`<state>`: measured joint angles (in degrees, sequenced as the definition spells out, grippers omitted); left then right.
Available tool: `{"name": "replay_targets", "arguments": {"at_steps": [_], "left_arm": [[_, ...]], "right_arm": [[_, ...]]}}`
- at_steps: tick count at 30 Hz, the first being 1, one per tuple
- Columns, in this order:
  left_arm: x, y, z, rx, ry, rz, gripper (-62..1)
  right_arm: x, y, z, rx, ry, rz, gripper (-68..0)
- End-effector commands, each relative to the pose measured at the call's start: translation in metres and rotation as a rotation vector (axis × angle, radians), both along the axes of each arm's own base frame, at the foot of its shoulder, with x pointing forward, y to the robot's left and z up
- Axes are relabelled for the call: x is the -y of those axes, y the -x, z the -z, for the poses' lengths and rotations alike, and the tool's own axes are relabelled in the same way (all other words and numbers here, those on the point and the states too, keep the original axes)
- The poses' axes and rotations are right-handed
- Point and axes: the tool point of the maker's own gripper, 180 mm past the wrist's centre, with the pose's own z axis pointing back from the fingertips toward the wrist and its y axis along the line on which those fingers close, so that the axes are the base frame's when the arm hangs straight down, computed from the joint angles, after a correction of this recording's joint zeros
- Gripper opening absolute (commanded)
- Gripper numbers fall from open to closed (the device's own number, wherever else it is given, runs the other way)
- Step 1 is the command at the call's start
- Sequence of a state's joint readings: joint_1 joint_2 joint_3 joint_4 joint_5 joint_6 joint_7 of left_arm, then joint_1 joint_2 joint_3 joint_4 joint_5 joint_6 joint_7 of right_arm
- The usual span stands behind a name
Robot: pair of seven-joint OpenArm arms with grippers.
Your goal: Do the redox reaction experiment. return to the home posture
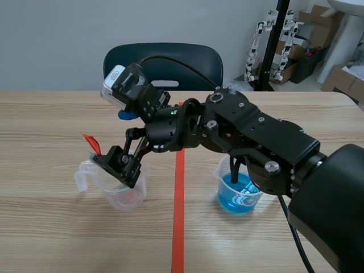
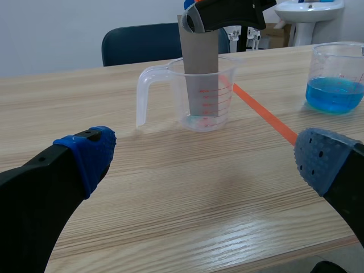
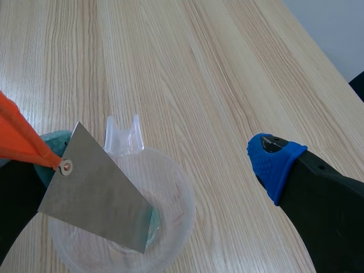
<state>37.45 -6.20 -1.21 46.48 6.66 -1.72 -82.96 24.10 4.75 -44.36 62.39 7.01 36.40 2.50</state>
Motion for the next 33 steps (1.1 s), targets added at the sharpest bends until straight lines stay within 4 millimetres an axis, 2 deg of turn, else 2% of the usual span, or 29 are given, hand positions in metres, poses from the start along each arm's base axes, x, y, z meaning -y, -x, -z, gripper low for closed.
{"name": "replay_targets", "arguments": {"at_steps": [1, 20, 27, 33], "left_arm": [[-0.003, 0.002, -0.004, 0.016, -0.004, 0.006, 1.4], [-0.004, 0.002, -0.004, 0.015, -0.008, 0.008, 1.4], [-0.006, 0.002, -0.004, 0.012, 0.002, 0.02, 1.4], [-0.007, 0.001, -0.025, 0.119, 0.014, 0.033, 1.4]], "right_arm": [[-0.003, -0.007, -0.017, 0.028, -0.034, 0.001, -6.7], [-0.003, -0.007, -0.017, 0.029, -0.035, 0.0, -6.7], [-0.007, -0.006, -0.025, 0.029, -0.079, -0.005, -6.7], [-0.007, -0.006, -0.026, 0.03, -0.083, -0.005, -6.7]]}}
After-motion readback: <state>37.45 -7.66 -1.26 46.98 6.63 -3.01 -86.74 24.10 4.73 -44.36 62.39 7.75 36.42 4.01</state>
